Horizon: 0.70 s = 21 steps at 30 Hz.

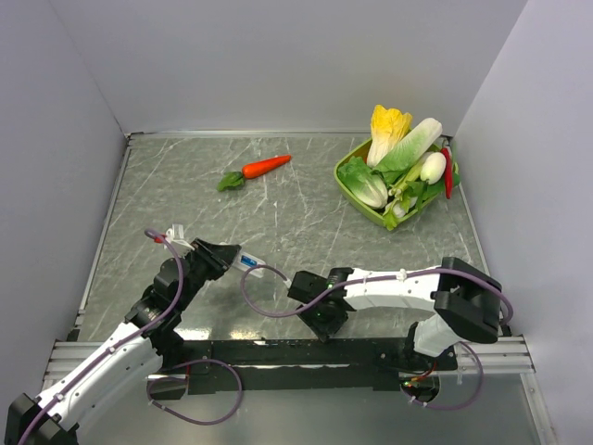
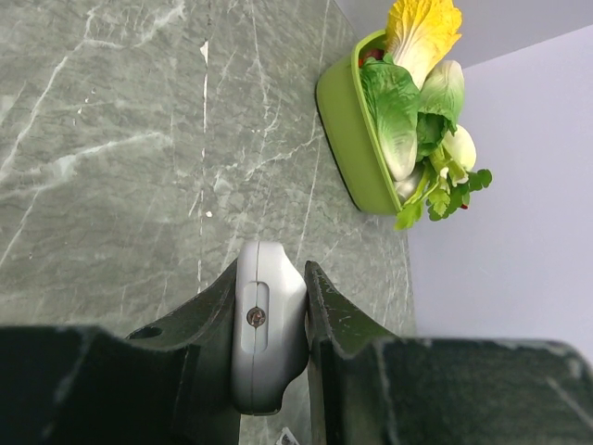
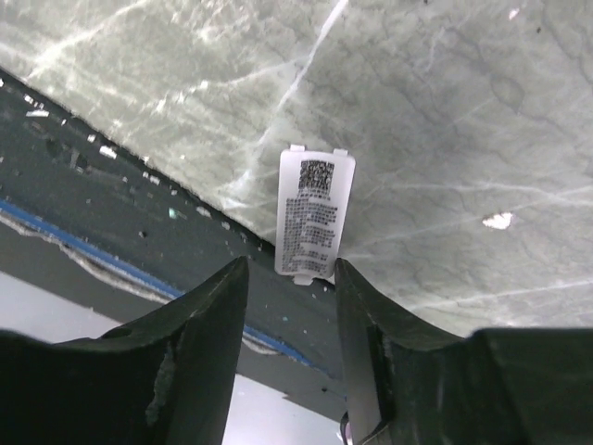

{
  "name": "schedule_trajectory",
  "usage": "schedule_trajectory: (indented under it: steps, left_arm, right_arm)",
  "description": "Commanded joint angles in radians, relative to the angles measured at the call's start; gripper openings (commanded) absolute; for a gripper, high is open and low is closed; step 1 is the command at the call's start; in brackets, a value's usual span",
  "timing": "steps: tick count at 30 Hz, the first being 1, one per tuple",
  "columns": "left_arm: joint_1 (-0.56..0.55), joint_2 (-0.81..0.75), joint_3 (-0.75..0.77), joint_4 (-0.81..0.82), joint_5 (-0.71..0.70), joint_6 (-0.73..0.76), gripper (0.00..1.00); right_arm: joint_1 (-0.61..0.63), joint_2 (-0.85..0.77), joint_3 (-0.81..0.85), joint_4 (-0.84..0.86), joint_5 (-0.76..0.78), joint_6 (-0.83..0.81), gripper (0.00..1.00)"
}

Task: Load the batteries into the remote control
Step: Pick up the battery cover at the center of the board.

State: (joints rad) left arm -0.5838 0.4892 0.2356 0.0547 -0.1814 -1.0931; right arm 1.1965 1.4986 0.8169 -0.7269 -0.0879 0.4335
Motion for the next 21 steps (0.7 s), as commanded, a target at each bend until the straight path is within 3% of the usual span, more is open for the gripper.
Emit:
schedule_trajectory:
  steps: [1, 5, 13, 21]
  left_arm:
    - [0.004, -0.001, 0.021, 0.025, -0.004, -0.010, 0.01]
    - [0.004, -0.001, 0.018, 0.030, 0.000, -0.014, 0.01]
    - [0.004, 0.003, -0.015, 0.086, 0.029, -0.027, 0.01]
    - [0.006, 0.020, -0.102, 0.316, 0.135, -0.059, 0.01]
  right_arm:
    - [0.018, 0.037, 0.001, 0.027, 0.053, 0.042, 0.49]
    - [0.026, 0.051, -0.007, 0.024, 0.071, 0.054, 0.43]
    - [0.035, 0.008, 0.043, -0.029, 0.114, -0.004, 0.19]
    - [0.026, -0.092, 0.243, -0.196, 0.099, -0.186, 0.10]
